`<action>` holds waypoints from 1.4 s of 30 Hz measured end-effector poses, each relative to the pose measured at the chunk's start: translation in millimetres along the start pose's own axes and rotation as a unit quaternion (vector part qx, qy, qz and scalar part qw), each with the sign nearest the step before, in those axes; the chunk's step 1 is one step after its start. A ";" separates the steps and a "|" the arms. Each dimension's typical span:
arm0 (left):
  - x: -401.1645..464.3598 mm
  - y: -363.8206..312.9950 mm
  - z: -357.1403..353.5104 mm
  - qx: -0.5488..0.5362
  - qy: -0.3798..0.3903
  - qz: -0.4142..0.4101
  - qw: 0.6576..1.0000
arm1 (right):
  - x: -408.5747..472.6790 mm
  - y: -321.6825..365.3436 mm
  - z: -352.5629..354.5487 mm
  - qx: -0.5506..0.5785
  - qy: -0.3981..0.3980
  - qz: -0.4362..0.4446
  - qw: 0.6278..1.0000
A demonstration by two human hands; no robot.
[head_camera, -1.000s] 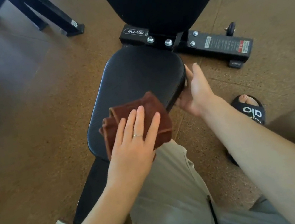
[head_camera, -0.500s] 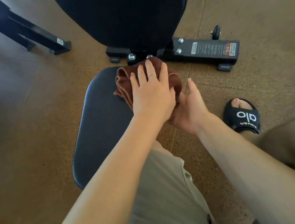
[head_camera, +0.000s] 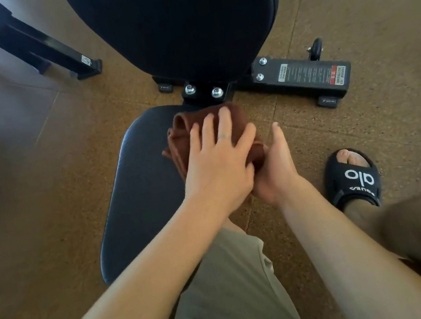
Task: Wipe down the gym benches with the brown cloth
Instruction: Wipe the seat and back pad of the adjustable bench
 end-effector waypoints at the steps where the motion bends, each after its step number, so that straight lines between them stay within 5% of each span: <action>1: 18.7 -3.4 4.2 0.014 0.012 -0.008 1.000 | 0.2 1.9 3.0 0.005 -0.002 -0.002 1.000; 10: 103.1 56.4 20.9 -0.076 0.104 0.048 0.990 | 7.9 17.0 -14.2 -0.055 -0.066 0.039 0.996; 18: 43.6 96.7 14.6 -0.084 -0.070 0.125 0.986 | -13.3 25.8 -33.1 -0.184 -0.142 0.037 0.972; 23: -2.2 98.9 14.8 -0.219 -0.106 0.168 0.955 | -46.1 100.6 -57.9 -0.155 -0.192 0.166 0.955; 25: -9.5 109.6 24.7 -0.415 -0.137 0.234 0.868 | -66.7 141.2 -80.1 -0.135 -0.165 0.264 0.941; 26: -11.6 115.4 30.3 -0.542 -0.159 0.284 0.775 | -80.7 162.1 -95.2 -0.145 -0.143 0.326 0.923; 29: -4.8 108.4 51.4 -0.808 -0.203 0.368 0.412 | -111.5 208.0 -137.4 -0.184 -0.078 0.448 0.871; 30: 2.5 104.0 67.0 -0.834 -0.228 0.352 0.358 | -116.0 216.9 -151.0 -0.200 -0.058 0.458 0.864; 31: 9.0 101.1 85.4 -0.843 -0.254 0.332 0.339 | -117.4 223.2 -164.5 -0.218 -0.039 0.461 0.859; 35: 29.6 88.6 163.4 -0.806 -0.375 0.262 0.375 | -112.9 230.5 -187.3 -0.295 0.005 0.461 0.837; 42: 54.0 52.9 221.2 -0.536 -0.561 0.202 0.598 | -118.2 230.7 -190.2 -0.289 0.073 0.486 0.822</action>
Point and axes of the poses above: each hand's wrist, its own x-axis towards the middle knuckle, its own z-axis out of the back of the hand, y = z × x, the point moved 8 cm from there along x, towards the middle knuckle
